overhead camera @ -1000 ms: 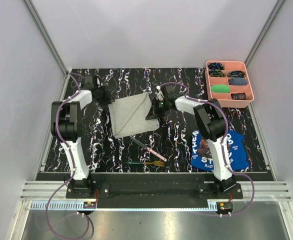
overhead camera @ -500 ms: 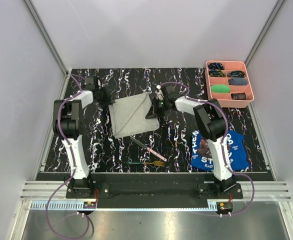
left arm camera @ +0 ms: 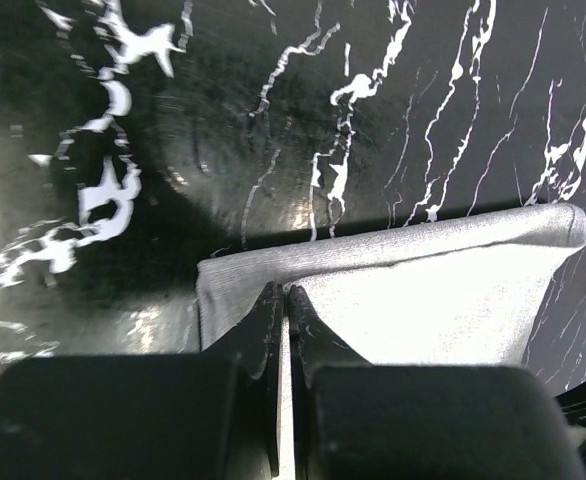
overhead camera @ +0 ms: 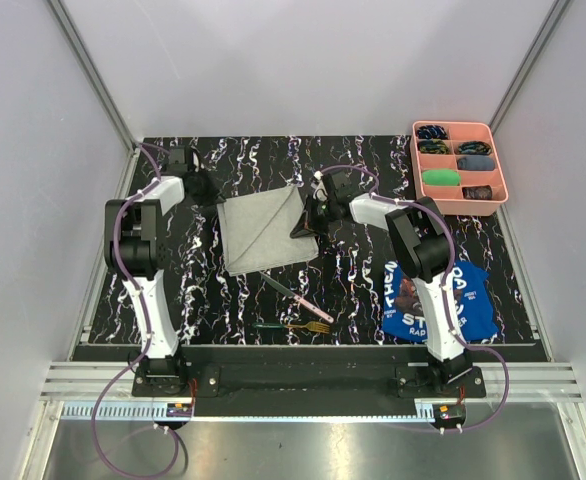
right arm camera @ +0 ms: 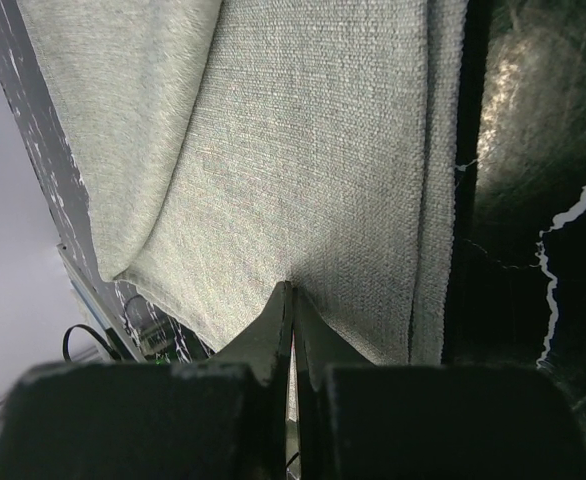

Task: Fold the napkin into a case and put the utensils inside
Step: Smooth out the upper triangle-folded napkin at the center of the board.

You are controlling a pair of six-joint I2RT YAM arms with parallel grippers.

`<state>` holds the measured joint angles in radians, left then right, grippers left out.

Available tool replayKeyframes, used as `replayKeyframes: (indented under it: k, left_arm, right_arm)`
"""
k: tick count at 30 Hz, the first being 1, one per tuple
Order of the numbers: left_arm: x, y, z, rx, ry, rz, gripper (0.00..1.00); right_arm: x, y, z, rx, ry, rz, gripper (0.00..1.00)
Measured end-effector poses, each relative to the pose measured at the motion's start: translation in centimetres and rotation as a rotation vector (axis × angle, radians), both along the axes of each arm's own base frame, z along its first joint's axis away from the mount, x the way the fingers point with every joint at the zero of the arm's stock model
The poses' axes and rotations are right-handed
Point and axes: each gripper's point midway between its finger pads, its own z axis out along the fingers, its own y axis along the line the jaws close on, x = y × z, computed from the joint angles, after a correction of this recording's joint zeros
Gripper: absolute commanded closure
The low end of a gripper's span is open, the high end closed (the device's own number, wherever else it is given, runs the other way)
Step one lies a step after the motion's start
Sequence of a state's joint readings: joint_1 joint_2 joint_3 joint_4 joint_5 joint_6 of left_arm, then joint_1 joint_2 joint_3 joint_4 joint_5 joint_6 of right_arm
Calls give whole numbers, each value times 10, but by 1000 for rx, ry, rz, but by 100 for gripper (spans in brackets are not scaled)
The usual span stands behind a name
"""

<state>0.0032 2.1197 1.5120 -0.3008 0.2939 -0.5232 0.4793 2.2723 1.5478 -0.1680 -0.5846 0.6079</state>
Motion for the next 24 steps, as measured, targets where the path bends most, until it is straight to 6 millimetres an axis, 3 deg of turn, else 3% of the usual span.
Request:
replayKeyframes:
  k: [7, 16, 20, 24]
  left_arm:
    - [1, 17, 18, 9, -32, 37, 100]
    - [-2, 23, 17, 2, -20, 51, 100]
    - [-3, 22, 13, 0, -9, 53, 87]
    - [-4, 22, 4, -1, 11, 53, 67]
  right_arm:
    - [0, 1, 0, 4, 7, -8, 100]
    - [1, 1, 0, 5, 11, -11, 100]
    - [1, 1, 1, 6, 10, -11, 100]
    - [7, 4, 9, 16, -7, -13, 98]
